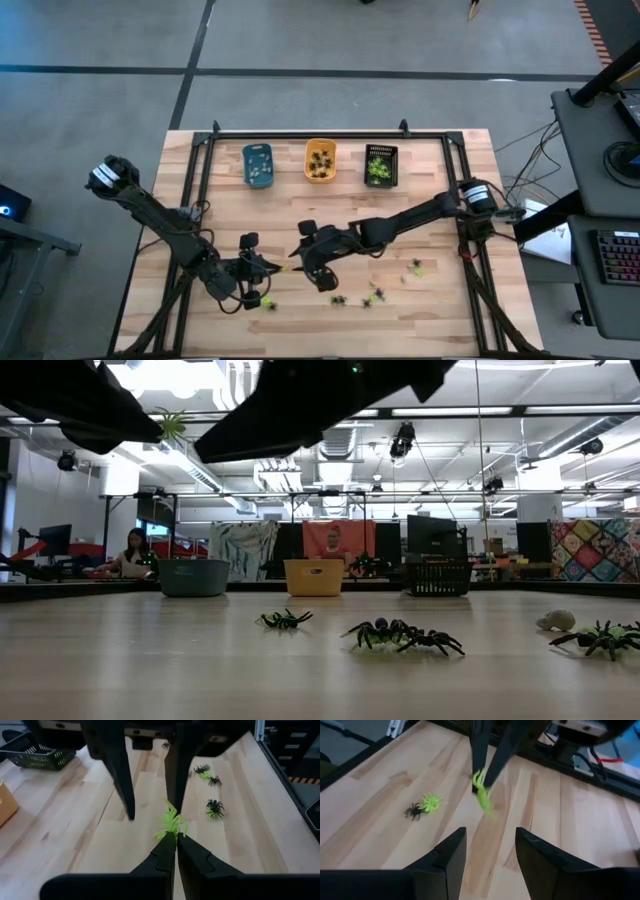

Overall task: Sort Halloween decoration
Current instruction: Put the green spider toy into the black bin

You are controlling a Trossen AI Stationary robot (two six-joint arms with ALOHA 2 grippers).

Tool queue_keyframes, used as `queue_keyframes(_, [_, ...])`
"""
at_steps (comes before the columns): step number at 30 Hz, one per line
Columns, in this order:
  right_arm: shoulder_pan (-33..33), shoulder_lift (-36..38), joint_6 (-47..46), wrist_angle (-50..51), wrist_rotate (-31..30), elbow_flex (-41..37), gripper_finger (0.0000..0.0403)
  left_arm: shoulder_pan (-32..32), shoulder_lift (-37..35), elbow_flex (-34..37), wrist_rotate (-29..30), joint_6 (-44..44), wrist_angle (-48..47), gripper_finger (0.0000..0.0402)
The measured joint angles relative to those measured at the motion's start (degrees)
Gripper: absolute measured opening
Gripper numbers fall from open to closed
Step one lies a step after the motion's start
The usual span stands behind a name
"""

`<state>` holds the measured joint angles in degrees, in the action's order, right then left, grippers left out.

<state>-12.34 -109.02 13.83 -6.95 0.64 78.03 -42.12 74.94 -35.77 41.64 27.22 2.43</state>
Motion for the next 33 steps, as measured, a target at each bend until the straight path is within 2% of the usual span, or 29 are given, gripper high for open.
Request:
queue_keyframes(7, [-0.01, -2.47, 2.45, 1.17, 0.86, 3.74, 0.0160, 0.01, -0.02, 0.00, 0.05, 0.00, 0.08, 0.0000])
queue_keyframes(14, [0.00, -2.46, 3.26, 1.10, 1.55, 4.23, 0.0150, 0.01, -0.02, 0.00, 0.03, -0.34, -0.32, 0.0000])
queue_keyframes(20, [0.06, -2.42, 3.97, 0.64, 1.73, 4.23, 0.0107, 0.28, -0.02, 0.00, 0.82, -1.10, -0.32, 0.0000])
queue_keyframes(28, [0.64, -2.42, 4.45, 0.47, 2.93, 4.21, 0.0018, 0.32, -0.02, 0.00, 0.89, -2.52, -0.36, 0.0000])
queue_keyframes(33, [0.63, -2.31, 4.78, 0.69, 3.00, 4.21, 0.0010, 0.30, -0.02, 0.02, 2.42, -2.64, -0.40, 0.0001])
